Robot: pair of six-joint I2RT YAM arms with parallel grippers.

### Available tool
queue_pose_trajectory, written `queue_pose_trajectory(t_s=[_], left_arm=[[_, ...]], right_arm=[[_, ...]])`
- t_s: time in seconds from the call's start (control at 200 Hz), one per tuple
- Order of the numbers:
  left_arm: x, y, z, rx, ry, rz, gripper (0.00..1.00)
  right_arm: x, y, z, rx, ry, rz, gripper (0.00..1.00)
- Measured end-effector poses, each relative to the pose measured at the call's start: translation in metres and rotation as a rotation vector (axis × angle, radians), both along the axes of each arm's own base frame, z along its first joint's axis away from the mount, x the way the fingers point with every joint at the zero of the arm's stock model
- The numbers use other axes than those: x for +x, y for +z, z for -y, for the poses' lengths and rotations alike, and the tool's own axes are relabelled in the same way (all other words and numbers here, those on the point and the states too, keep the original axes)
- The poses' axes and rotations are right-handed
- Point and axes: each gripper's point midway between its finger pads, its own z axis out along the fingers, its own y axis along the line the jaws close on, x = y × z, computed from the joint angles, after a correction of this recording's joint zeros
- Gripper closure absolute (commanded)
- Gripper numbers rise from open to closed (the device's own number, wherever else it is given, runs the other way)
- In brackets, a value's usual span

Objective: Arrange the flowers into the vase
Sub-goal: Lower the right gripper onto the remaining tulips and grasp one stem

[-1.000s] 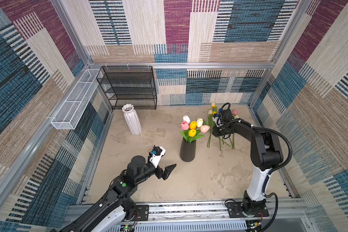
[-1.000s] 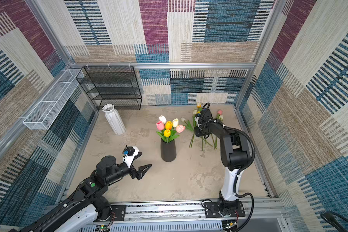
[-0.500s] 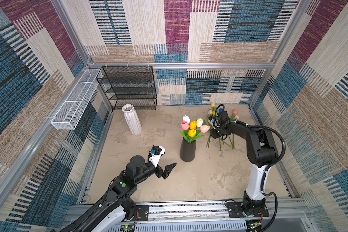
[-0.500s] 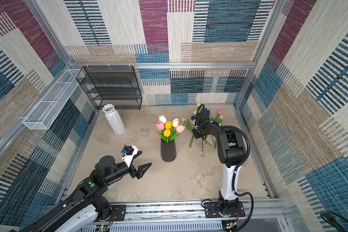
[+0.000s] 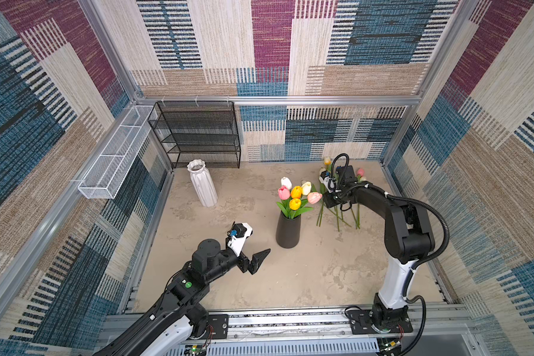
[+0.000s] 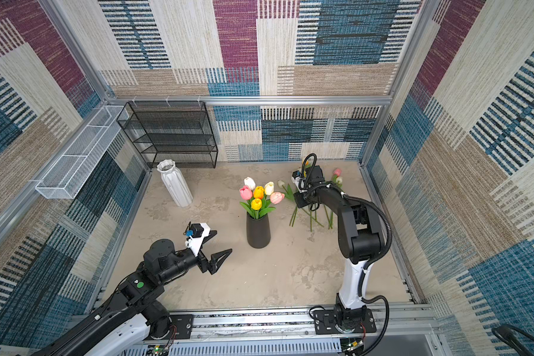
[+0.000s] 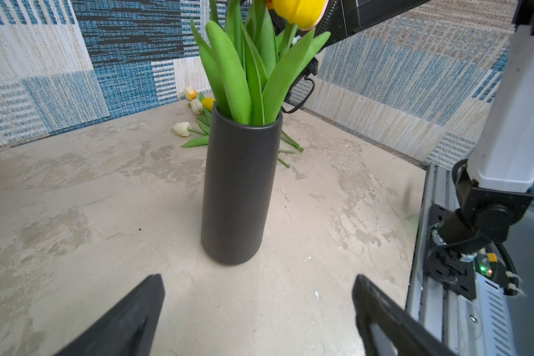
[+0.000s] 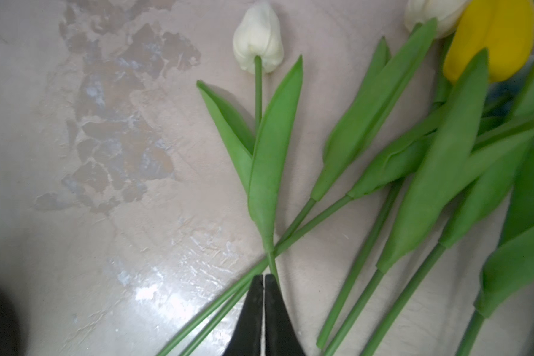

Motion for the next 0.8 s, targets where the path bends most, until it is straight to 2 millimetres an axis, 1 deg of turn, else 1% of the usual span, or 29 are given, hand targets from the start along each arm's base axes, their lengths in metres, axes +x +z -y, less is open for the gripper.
queue_pose_trajectory(t_s=[0.095, 0.16, 0.29, 0.361, 0.396, 0.501, 0.576, 0.661, 0.801], left_arm=[[0.000, 0.001, -0.001, 0.000, 0.002, 0.006, 0.02], [0.000, 0.001, -0.001, 0.001, 0.002, 0.006, 0.02], [0.000, 0.001, -0.001, 0.003, 0.002, 0.006, 0.02], [0.000, 0.000, -0.001, 0.005, 0.002, 0.004, 0.02], [0.000, 0.000, -0.001, 0.005, 0.003, 0.004, 0.01], [0.000, -0.002, -0.001, 0.007, 0.006, 0.003, 0.02], [0.002, -0.002, -0.003, 0.010, 0.020, 0.005, 0.02], [0.002, -0.002, -0.003, 0.009, 0.021, 0.006, 0.02], [0.002, -0.001, -0.003, 0.008, 0.022, 0.008, 0.01]], right_arm=[[-0.001, 0.001, -0.001, 0.002, -0.005, -0.001, 0.64], [0.000, -0.004, 0.001, -0.006, -0.013, -0.010, 0.62], [-0.003, -0.026, 0.010, -0.059, -0.037, -0.059, 0.59], [-0.005, -0.033, 0.013, -0.075, -0.043, -0.081, 0.59], [-0.007, -0.037, 0.013, -0.078, -0.043, -0.093, 0.61], [-0.009, -0.048, 0.018, -0.106, -0.053, -0.119, 0.71], [-0.007, -0.049, 0.017, -0.105, -0.053, -0.117, 0.74], [-0.005, -0.049, 0.017, -0.105, -0.052, -0.117, 0.81], [-0.002, -0.049, 0.014, -0.093, -0.047, -0.113, 0.89]])
